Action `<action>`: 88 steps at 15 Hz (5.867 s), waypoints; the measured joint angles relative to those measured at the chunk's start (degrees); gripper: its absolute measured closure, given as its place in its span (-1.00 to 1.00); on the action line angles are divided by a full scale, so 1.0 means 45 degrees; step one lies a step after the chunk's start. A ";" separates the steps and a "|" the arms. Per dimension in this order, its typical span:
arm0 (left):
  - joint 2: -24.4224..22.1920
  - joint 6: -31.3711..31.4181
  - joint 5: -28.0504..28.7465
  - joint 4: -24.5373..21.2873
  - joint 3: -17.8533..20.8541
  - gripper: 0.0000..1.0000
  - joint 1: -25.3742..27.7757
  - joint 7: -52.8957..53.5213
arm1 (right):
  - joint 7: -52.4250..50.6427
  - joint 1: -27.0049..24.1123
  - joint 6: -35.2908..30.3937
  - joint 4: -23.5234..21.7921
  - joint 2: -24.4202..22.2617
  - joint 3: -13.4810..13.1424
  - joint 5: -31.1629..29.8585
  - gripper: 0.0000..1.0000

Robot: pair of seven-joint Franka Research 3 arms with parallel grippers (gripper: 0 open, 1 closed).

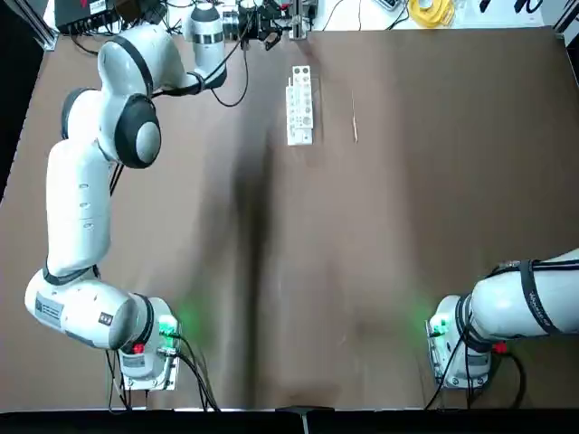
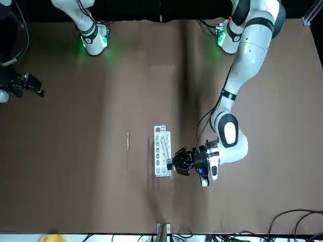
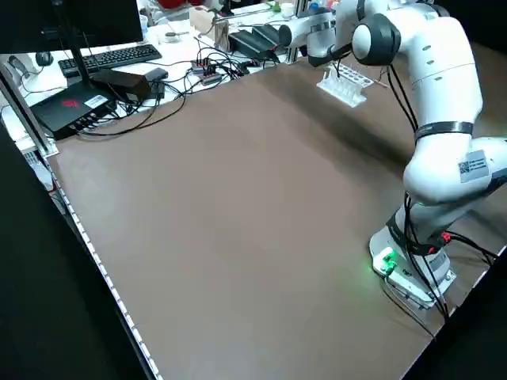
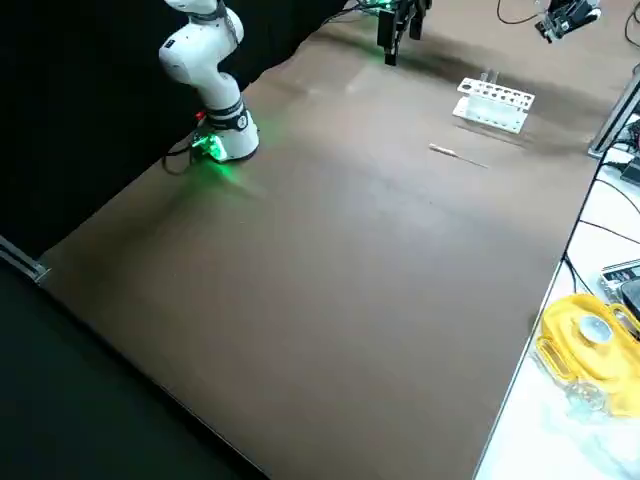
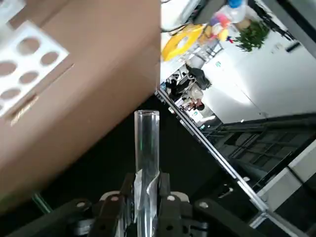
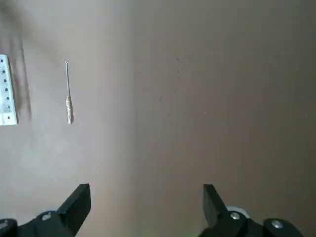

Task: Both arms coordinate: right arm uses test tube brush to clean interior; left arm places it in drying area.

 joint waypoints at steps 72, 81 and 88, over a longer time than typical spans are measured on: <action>0.3417 -0.2514 -0.2976 0.0249 0.0600 0.54 -0.0072 -0.4068 | -0.0005 0.0079 -0.0105 -0.0029 0.0141 0.0036 0.0000 -1.00; 0.3564 -0.2508 -0.2976 0.0332 0.0600 0.54 -0.0125 -0.4065 | -0.0005 0.0079 -0.0105 -0.0029 0.0141 0.0036 0.0000 -1.00; 0.3615 -0.2508 -0.2976 0.0354 0.0608 0.54 -0.0114 -0.4065 | -0.0005 0.0088 -0.0105 -0.0029 0.0141 0.0055 0.0000 -1.00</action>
